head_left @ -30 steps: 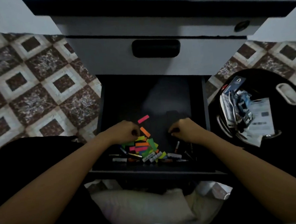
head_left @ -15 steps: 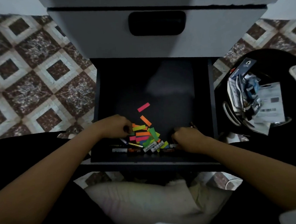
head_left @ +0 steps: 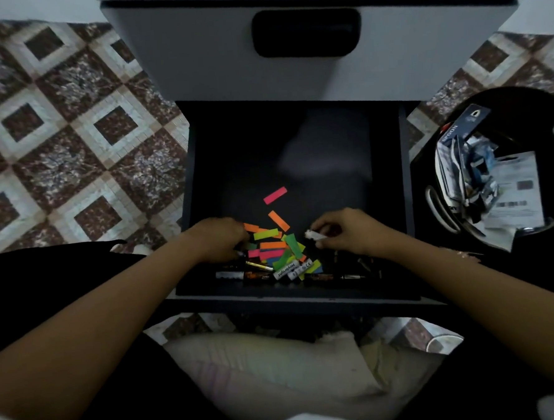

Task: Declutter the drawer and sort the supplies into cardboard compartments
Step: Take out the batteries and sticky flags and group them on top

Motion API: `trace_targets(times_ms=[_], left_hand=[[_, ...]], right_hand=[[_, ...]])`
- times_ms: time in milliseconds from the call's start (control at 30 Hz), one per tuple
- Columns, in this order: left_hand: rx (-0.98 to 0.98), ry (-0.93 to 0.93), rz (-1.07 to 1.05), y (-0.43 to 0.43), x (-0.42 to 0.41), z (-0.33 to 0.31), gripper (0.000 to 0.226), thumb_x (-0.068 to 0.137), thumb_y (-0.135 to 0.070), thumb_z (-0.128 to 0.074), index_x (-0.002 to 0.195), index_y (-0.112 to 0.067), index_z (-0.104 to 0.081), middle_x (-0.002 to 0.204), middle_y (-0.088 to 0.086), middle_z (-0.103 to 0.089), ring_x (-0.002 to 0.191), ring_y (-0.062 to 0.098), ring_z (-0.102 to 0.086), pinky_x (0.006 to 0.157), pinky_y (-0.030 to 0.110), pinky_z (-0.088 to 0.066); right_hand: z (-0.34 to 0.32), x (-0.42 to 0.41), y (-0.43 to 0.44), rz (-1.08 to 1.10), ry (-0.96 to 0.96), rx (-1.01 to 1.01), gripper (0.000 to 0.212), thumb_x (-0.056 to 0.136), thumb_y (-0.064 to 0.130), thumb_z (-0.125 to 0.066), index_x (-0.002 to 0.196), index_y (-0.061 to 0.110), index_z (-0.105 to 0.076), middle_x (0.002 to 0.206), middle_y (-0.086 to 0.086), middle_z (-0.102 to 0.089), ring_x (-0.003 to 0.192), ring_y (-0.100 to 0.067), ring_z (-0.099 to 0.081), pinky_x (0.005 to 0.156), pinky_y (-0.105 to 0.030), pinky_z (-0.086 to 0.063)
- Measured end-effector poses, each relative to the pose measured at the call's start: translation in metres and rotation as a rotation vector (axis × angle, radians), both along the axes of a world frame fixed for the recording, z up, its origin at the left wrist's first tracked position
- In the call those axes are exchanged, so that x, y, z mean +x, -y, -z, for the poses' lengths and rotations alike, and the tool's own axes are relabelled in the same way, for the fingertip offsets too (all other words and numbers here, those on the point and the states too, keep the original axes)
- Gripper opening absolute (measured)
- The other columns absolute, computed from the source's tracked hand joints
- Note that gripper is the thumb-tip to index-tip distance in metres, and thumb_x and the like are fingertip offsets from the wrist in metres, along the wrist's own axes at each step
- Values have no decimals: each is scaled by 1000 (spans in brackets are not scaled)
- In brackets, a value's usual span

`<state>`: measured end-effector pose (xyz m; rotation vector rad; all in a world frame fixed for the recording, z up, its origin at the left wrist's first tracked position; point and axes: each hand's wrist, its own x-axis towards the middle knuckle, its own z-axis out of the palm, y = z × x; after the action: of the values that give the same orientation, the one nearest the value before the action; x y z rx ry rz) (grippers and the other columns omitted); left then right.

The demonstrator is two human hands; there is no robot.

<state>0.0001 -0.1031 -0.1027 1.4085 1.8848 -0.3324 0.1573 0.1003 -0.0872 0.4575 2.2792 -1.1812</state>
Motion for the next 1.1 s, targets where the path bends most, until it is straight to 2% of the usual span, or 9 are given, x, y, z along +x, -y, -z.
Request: trace_targets(times_ms=[100,200,333,433,633,733,800,933,1100], left_hand=[[124,146,-222,-6,-7,-8,23,89,-26,-60,104,-10,-64,107,8,-62,95,19,-57,83,30,-44],[202,206,-334,-10,-8,-16,23,89,-23,-62,107,-10,-64,107,5,-64,98,16,-59,85,28,-44],[163,238,-338,-9,-5,-16,24,90,-25,-60,111,-14,-63,110,3,-64,101,15,-59,89,29,-46],[163,251,-356,-9,-3,-16,24,91,-26,-59,112,-14,-61,108,2,-64,97,13,-58,85,27,-45],[166,292,-408,-11,1,-13,23,88,-25,-64,107,-13,-63,104,1,-62,98,15,-58,85,28,-46],[186,312,-430,-18,10,-12,22,86,-24,-66,103,-11,-64,100,2,-64,94,14,-59,81,26,-45],[192,311,-421,-23,18,-11,21,85,-25,-67,101,-11,-65,99,1,-66,91,13,-60,78,26,-46],[158,284,-306,-32,36,-8,25,86,-24,-64,108,-11,-65,108,3,-66,98,16,-60,76,23,-44],[112,259,-194,-43,57,-3,24,90,-25,-59,100,-5,-68,96,10,-69,90,21,-63,76,31,-48]], right_hand=[[1,1,13,-155,-76,56,23,86,22,-65,107,14,-67,101,2,-68,91,-9,-62,77,-17,-47],[8,3,24,-301,-116,121,20,87,21,-62,104,12,-66,102,-4,-68,92,-18,-63,79,-30,-48],[18,9,42,-478,-141,278,18,89,19,-54,105,13,-59,108,-8,-62,100,-25,-59,78,-32,-45],[19,11,48,-499,-190,362,21,90,17,-52,110,13,-54,109,-9,-60,103,-27,-57,76,-31,-43],[18,4,42,-527,-113,312,20,89,18,-55,108,10,-58,107,-11,-63,99,-28,-60,79,-34,-46],[7,-6,26,-386,-30,152,20,87,25,-64,104,13,-65,101,-2,-67,90,-16,-61,75,-27,-45],[-4,-11,12,-264,5,46,19,84,22,-68,102,15,-68,94,3,-67,86,-12,-62,74,-25,-46],[-16,-10,-15,87,74,-198,21,82,10,-69,103,10,-69,96,-6,-69,84,-16,-63,80,-30,-53],[-15,-8,-26,440,234,-512,11,83,3,-65,92,9,-68,83,-4,-68,75,-12,-63,69,-21,-54]])
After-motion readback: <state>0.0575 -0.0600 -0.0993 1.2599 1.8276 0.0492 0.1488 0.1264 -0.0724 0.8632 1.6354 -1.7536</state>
